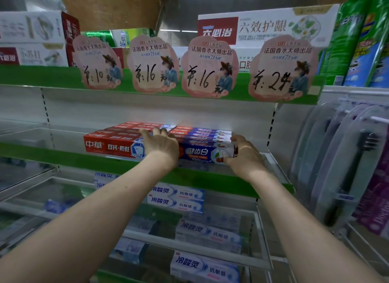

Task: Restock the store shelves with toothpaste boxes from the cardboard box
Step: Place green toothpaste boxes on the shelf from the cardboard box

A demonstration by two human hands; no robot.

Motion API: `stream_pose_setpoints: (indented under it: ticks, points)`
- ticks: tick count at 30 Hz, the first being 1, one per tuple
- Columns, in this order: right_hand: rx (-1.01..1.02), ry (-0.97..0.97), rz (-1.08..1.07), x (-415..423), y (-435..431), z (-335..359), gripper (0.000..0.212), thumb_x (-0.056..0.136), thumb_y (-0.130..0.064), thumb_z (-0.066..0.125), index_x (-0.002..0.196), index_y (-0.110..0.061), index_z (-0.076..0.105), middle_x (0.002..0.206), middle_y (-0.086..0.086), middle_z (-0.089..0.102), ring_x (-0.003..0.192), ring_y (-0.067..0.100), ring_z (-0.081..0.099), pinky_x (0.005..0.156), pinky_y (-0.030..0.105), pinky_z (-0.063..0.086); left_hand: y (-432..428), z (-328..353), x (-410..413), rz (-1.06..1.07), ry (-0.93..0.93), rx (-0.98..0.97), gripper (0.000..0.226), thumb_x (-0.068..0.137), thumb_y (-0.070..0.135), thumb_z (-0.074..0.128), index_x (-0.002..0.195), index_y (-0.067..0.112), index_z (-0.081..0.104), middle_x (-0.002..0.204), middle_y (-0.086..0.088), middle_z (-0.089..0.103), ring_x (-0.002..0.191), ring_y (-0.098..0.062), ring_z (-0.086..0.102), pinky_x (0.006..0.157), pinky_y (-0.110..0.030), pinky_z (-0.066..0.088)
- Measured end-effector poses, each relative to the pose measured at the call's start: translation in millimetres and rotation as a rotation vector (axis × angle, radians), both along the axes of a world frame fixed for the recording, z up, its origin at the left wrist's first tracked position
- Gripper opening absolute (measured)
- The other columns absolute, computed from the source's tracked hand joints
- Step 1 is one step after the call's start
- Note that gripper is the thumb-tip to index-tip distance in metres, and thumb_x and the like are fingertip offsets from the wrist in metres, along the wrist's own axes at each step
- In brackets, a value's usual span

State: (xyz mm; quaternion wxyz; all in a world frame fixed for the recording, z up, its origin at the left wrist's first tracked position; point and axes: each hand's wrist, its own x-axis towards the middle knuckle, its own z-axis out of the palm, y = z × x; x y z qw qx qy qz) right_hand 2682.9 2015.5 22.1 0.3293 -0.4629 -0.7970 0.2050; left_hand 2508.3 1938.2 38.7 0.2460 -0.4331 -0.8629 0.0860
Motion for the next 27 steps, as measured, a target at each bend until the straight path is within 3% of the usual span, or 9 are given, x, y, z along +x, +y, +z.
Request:
stream_pose_setpoints:
  ticks: [3, 8, 16, 18, 21, 23, 27]
  points:
    - [-0.013, 0.046, -0.019, 0, -1, -2, 0.046, 0.089, -0.021, 0.065, 0.129, -0.027, 0.043, 0.133, 0.001, 0.051, 0.117, 0.025, 0.052, 0.095, 0.036, 0.045, -1, -1, 1, 0.000, 0.025, -0.013, 0.039, 0.093, 0.025, 0.042, 0.131, 0.016, 0.050, 0.139, -0.011, 0.041, 0.130, -0.031, 0.034, 0.108, -0.060, 0.015]
    - [0.040, -0.063, -0.036, -2, -1, 0, 0.040, 0.091, -0.017, 0.062, 0.127, -0.027, 0.047, 0.124, 0.002, 0.058, 0.110, 0.023, 0.056, 0.089, 0.032, 0.046, 4, -3, 3, -0.049, 0.101, 0.000, 0.041, 0.095, 0.027, 0.042, 0.135, 0.020, 0.047, 0.142, -0.013, 0.036, 0.132, -0.031, 0.032, 0.108, -0.059, 0.016]
    - [-0.012, 0.059, -0.005, -1, 2, -2, 0.056, 0.090, -0.015, 0.063, 0.139, -0.029, 0.040, 0.135, 0.002, 0.046, 0.119, 0.026, 0.053, 0.104, 0.041, 0.044, 4, -2, 4, -0.100, 0.131, -0.017, 0.040, 0.098, 0.026, 0.041, 0.136, 0.017, 0.042, 0.139, -0.013, 0.040, 0.128, -0.033, 0.041, 0.108, -0.055, 0.022]
    - [0.010, 0.028, 0.001, -1, 0, -2, 0.048, 0.092, -0.016, 0.060, 0.136, -0.026, 0.044, 0.135, 0.002, 0.042, 0.118, 0.025, 0.052, 0.103, 0.036, 0.042, 5, -3, 2, -0.112, 0.114, -0.003, 0.041, 0.098, 0.029, 0.041, 0.137, 0.017, 0.040, 0.136, -0.013, 0.042, 0.125, -0.032, 0.042, 0.103, -0.050, 0.030]
    - [0.028, -0.003, 0.023, 0, -1, -1, 0.039, 0.093, -0.017, 0.058, 0.131, -0.023, 0.051, 0.132, 0.002, 0.051, 0.116, 0.024, 0.053, 0.097, 0.034, 0.043, 8, -4, -3, -0.169, 0.056, 0.040, 0.042, 0.098, 0.032, 0.044, 0.139, 0.020, 0.038, 0.134, -0.013, 0.042, 0.120, -0.030, 0.044, 0.081, -0.037, 0.041]
    - [0.037, -0.002, 0.025, 0, -2, -2, 0.038, 0.093, -0.017, 0.058, 0.130, -0.022, 0.052, 0.129, 0.003, 0.056, 0.114, 0.024, 0.055, 0.095, 0.034, 0.045, 9, -5, -4, -0.224, 0.015, 0.057, 0.040, 0.100, 0.027, 0.042, 0.139, 0.022, 0.038, 0.136, -0.012, 0.040, 0.120, -0.031, 0.043, 0.071, -0.035, 0.042]
    - [0.071, 0.028, 0.028, -2, -3, -3, 0.041, 0.093, -0.015, 0.059, 0.133, -0.025, 0.051, 0.136, -0.002, 0.045, 0.118, 0.021, 0.052, 0.103, 0.034, 0.044, 5, -3, -5, -0.326, -0.060, 0.089, 0.038, 0.101, 0.028, 0.039, 0.140, 0.026, 0.039, 0.135, -0.010, 0.040, 0.124, -0.031, 0.040, 0.078, -0.040, 0.050]
